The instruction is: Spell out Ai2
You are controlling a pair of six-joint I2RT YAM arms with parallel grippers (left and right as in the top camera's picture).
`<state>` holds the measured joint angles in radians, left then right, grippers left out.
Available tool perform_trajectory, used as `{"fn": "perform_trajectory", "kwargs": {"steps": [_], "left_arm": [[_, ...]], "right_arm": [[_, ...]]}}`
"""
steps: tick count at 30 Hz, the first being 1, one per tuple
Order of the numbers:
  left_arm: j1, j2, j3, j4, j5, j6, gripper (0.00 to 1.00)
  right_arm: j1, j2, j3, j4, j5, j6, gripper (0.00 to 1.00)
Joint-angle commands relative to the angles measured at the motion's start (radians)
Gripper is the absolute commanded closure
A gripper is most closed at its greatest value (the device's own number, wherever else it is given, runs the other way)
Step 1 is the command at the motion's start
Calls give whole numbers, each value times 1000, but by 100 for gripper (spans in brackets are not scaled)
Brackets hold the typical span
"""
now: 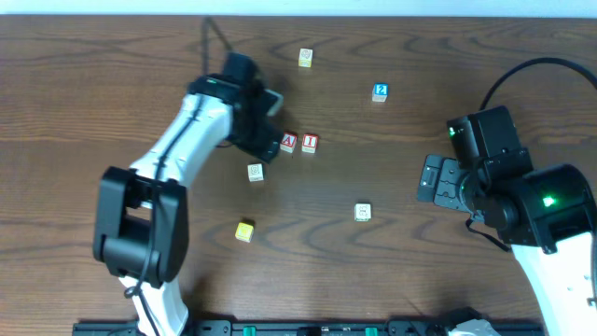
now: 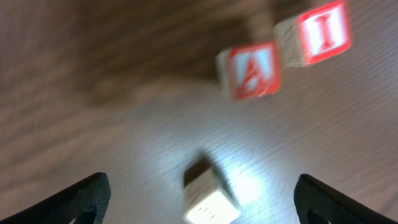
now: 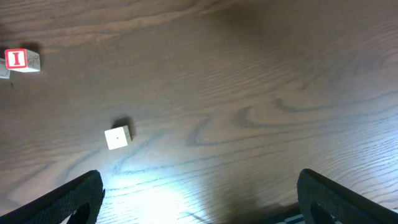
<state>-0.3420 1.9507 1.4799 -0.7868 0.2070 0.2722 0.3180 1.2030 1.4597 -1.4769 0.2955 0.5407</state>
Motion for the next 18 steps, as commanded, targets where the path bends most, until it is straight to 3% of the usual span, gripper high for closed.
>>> {"fn": "perform_trajectory", "kwargs": {"steps": [1,7,17,18], "left_arm": [[-52,8,-6,30,-95,-45,5],[-97,11,-6,124,-150,-146,5],[-97,109,-6,192,-154,-206,4],[-97,119,-6,195,-154,-219,0]], "right_arm": [[-6,-10,10,-2,19,12,1],[-6,-10,10,-5,19,12,1],[-6,-10,2,-5,19,12,1],[-6,-10,-2,-5,19,12,1]]}}
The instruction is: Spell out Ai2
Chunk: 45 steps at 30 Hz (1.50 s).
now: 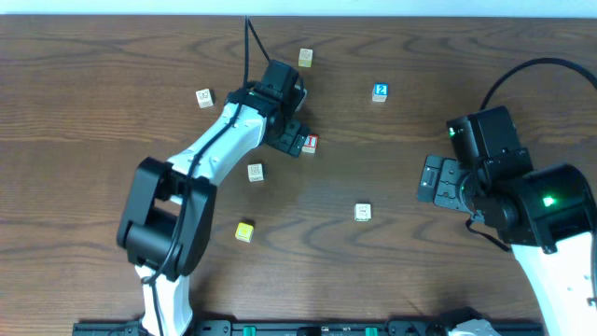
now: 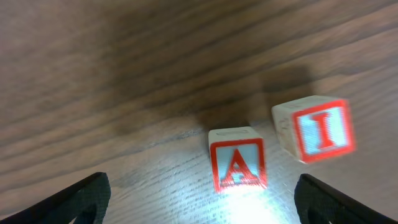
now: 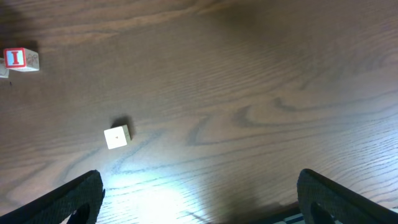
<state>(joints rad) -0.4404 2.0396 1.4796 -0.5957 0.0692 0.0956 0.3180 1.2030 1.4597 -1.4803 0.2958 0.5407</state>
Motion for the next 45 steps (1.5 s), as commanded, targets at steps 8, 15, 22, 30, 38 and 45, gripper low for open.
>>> {"fn": "perform_trajectory", "kwargs": {"steps": [8,15,22,30,38,45], "left_arm": [[2,50,-5,25,-17,-56,33],[1,50,-5,32,0,-85,53],[1,50,-5,31,10,-150,61],[0,50,-5,17,37,-344,68],[-20,50,-5,15,62,-470,71],[-36,50,-5,19,50,-470,68]], "right_arm": [[-6,-10,-71,22,21,33,1],[-6,-10,-72,56,21,42,1],[-6,-10,-72,55,21,42,1],[-6,-10,-72,55,21,41,1],[-6,-10,-72,55,21,41,1],[-6,-10,-72,53,22,38,1]]}}
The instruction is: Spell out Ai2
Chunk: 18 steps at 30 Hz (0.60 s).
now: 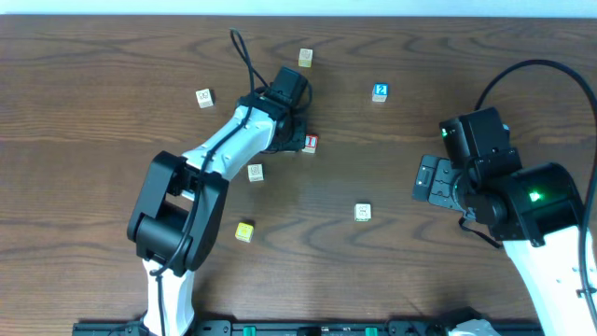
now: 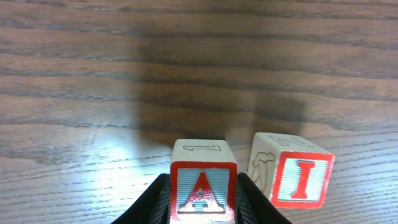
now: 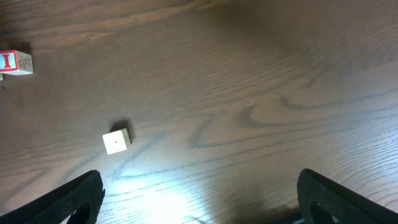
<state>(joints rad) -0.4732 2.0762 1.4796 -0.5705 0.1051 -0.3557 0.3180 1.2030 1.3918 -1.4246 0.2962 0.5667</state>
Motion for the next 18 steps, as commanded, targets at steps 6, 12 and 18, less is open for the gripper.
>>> {"fn": "perform_trajectory", "kwargs": {"steps": [6,12,18], "left_arm": [[-3,13,-5,3,14,-19,50],[-3,10,-3,32,14,-19,48],[22,-21,24,23,14,-14,49]], "right_arm": [[-6,-10,-5,-4,21,12,1],[-6,-10,-5,-5,21,12,1],[-6,-10,-5,-8,21,12,1]]}}
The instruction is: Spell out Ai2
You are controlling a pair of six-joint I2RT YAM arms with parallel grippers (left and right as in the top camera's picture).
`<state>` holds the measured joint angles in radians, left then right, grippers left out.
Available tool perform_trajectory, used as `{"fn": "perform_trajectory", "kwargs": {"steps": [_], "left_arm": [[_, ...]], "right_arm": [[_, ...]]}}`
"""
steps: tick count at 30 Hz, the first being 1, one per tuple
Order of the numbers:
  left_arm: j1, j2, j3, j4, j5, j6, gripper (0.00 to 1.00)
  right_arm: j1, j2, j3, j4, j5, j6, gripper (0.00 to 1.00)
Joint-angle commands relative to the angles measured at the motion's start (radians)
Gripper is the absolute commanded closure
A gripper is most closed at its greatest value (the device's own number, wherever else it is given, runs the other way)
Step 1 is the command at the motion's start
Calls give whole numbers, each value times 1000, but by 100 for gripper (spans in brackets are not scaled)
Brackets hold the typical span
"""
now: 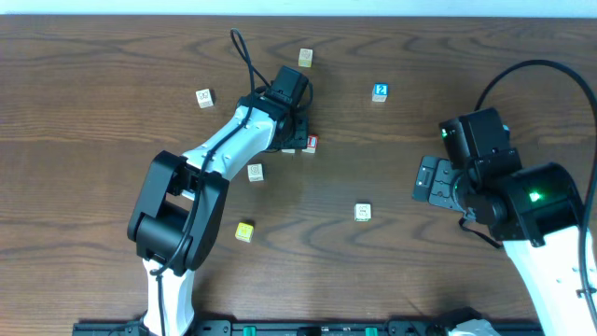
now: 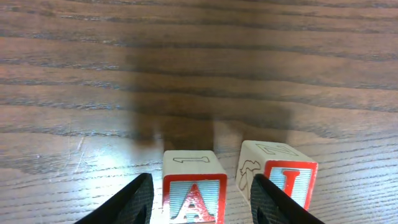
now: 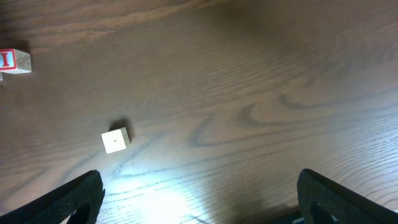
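The red-framed A block [image 2: 194, 199] stands on the table between the fingers of my left gripper [image 2: 202, 188], with a small gap on each side, so the gripper is open around it. Just right of it sits the red I block [image 2: 283, 183], turned slightly and seen too in the overhead view [image 1: 310, 143]. There the left gripper [image 1: 287, 131] covers the A. The blue 2 block [image 1: 380, 91] lies apart at the back right. My right gripper [image 3: 199, 193] hangs wide open over bare wood at the right [image 1: 431, 179].
Loose blocks lie about: a pale one [image 1: 305, 57] at the back, one [image 1: 203, 96] at the back left, one [image 1: 255, 172] below the left gripper, a yellow one [image 1: 244, 231] towards the front, and a pale one [image 1: 363, 212] at centre, also in the right wrist view [image 3: 116, 140].
My left gripper's fingers were pressed against the sides of the A block; now they stand apart from it with gaps. The blocks and the right arm have kept their places.
My left gripper was open to the left of the A and I blocks, which stood side by side. Then it was over the A. Then its fingers were shut on the A beside the I. Now they have opened again. The right arm stayed put.
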<state>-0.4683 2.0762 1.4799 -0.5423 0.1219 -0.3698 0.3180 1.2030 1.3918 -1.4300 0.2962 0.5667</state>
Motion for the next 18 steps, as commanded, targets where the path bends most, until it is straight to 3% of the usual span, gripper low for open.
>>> {"fn": "perform_trajectory", "kwargs": {"steps": [1,4,9,18], "left_arm": [[25,-33,24,-13,-2,2,48],[45,-67,24,-60,-13,54,50],[56,-149,24,-128,-164,180,50],[56,-160,-10,-167,-266,191,55]], "right_arm": [[-6,-10,-5,-3,21,12,1],[-6,-10,-5,-3,21,12,1],[-6,-10,-5,-2,21,12,1],[-6,-10,-5,-6,21,12,1]]}}
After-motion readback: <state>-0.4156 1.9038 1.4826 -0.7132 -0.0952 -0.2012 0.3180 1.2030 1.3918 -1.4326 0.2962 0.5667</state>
